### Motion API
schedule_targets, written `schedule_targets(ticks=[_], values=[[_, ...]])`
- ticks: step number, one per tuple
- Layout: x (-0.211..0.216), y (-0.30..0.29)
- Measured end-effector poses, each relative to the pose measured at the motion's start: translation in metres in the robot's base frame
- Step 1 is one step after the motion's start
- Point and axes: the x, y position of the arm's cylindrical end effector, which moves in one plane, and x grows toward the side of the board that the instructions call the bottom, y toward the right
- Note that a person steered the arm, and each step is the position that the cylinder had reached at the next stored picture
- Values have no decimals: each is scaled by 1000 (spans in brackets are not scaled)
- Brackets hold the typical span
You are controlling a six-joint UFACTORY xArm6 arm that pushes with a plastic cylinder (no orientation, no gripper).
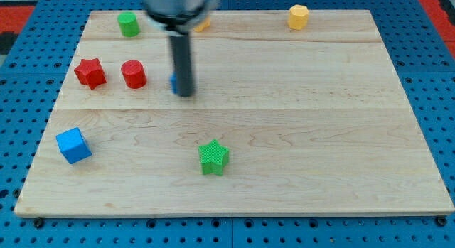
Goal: Put your hand to the left of the blue cube
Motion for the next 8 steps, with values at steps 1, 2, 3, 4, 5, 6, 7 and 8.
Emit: schedule_targets(ticks=[1, 2, 3, 4, 5, 6, 7, 8], values=[[17, -40], [52, -24], [94, -12], [147, -76], [155, -148], [117, -167], [84, -158], [55, -158]])
